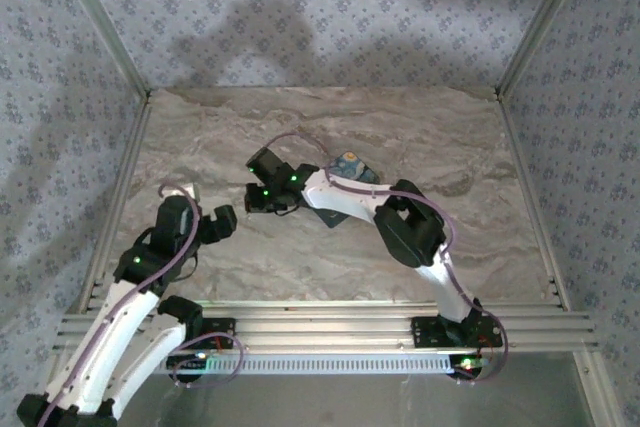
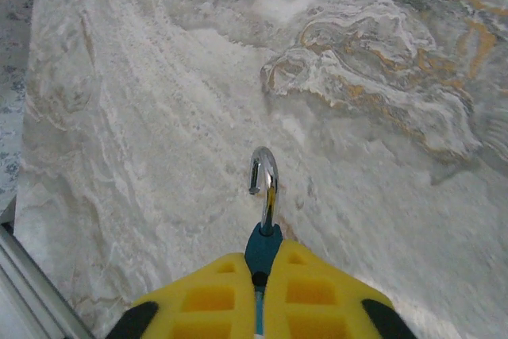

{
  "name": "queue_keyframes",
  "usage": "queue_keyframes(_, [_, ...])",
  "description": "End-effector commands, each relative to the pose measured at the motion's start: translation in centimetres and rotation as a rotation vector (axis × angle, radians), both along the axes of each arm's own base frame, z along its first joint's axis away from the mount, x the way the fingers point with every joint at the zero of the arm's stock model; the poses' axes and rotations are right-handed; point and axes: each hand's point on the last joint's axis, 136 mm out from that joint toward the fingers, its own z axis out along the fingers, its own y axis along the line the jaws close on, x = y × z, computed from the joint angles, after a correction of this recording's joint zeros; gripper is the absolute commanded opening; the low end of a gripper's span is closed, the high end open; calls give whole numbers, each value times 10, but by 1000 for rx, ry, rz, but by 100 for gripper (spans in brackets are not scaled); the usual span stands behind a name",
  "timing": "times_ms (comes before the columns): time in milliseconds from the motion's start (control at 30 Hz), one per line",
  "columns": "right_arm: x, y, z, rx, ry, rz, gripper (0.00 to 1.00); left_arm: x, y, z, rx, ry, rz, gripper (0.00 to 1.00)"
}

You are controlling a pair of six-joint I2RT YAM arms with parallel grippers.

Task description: Unlock a padlock with a key

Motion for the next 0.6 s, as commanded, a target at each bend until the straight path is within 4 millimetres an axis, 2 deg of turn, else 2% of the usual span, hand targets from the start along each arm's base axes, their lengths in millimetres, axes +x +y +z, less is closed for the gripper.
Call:
queue_keyframes(0, [11, 1, 5, -1, 12, 1, 18, -11, 6, -1, 3, 22, 15, 98])
queue_keyframes(100, [18, -8, 4, -25, 14, -25, 45, -9, 4, -1, -6, 16, 4, 98])
queue_keyframes(167, [23, -14, 11, -26, 3, -35, 54, -7, 3, -1, 0, 18, -1, 98])
queue_keyframes(267, [23, -19, 33, -12, -27, -31, 58, -4, 2, -2, 12, 28, -10, 98])
queue_keyframes(400, [20, -32, 81, 7, -126, -2, 60, 4, -3, 7, 28, -3, -47, 98])
queue_keyframes(467, [20, -48, 103, -10, -187, -2, 63, 12, -8, 19, 24, -53, -72, 98])
queue_keyframes(567, [25, -89, 129, -65, -284, -36, 68, 24, -12, 35, 36, -110, -102, 98])
